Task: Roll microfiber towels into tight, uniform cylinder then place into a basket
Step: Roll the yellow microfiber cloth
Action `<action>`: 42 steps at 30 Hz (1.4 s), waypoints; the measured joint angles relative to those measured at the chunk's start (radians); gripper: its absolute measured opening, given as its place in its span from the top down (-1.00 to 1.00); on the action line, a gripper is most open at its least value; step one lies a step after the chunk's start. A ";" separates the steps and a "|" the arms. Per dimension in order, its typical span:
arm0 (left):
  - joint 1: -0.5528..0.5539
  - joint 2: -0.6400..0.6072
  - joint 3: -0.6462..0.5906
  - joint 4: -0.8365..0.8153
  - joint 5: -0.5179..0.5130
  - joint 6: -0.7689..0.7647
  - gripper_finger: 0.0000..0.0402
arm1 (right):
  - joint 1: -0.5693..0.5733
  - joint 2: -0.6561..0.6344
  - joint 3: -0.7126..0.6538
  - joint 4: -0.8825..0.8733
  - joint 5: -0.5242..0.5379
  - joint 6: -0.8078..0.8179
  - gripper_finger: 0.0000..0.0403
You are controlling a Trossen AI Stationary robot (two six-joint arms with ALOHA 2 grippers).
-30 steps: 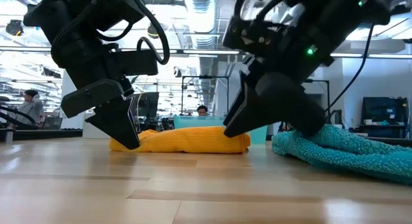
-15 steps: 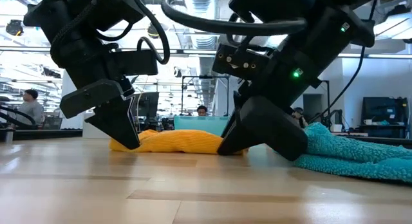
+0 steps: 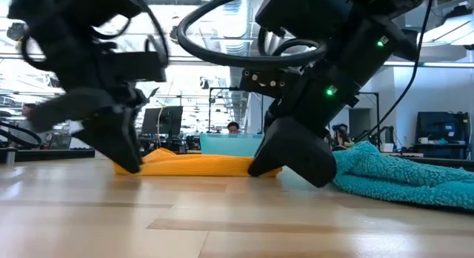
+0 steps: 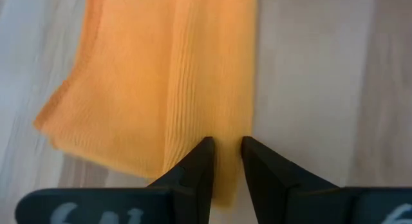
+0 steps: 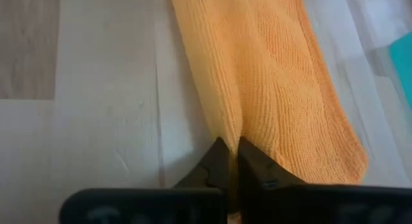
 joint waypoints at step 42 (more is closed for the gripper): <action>-0.020 -0.059 -0.076 0.096 -0.069 0.119 0.63 | 0.016 -0.044 0.100 -0.095 -0.410 0.040 0.89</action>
